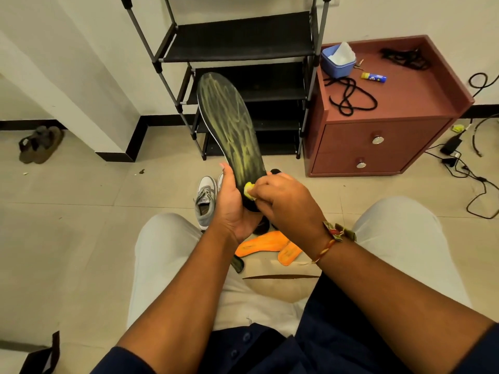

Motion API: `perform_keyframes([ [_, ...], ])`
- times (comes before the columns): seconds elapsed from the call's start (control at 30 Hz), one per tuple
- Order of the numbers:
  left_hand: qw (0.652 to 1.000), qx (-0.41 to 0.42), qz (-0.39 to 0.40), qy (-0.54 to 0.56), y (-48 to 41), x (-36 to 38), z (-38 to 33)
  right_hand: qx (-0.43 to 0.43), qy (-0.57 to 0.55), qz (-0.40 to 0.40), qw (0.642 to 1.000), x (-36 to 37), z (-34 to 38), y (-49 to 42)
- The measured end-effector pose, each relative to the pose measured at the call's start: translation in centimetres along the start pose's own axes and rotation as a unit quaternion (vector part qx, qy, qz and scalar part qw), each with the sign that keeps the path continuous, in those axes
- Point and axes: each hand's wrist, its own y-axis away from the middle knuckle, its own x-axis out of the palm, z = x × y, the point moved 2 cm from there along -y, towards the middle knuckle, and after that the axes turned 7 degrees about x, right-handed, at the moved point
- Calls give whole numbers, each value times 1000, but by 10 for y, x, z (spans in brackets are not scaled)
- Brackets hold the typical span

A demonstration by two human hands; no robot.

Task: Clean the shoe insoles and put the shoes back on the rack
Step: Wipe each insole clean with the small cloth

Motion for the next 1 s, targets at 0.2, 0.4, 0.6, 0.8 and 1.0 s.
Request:
perform_keyframes([
  [0.2,1000,-7,23,-11,7,11,17,66,59,-66,994,-22,-32,-16],
  [0.4,999,3,-4,-54,3,7,10,65,41,9,997,-18,-27,-13],
  [0.6,998,3,-42,-49,0,-1,-1,-3,10,99,995,0,-8,3],
  [0.8,999,-22,7,-44,8,10,14,29,50,0,998,-14,-14,-7],
  [1.0,997,-52,19,-55,11,14,29,105,36,-91,990,-34,-34,-16],
])
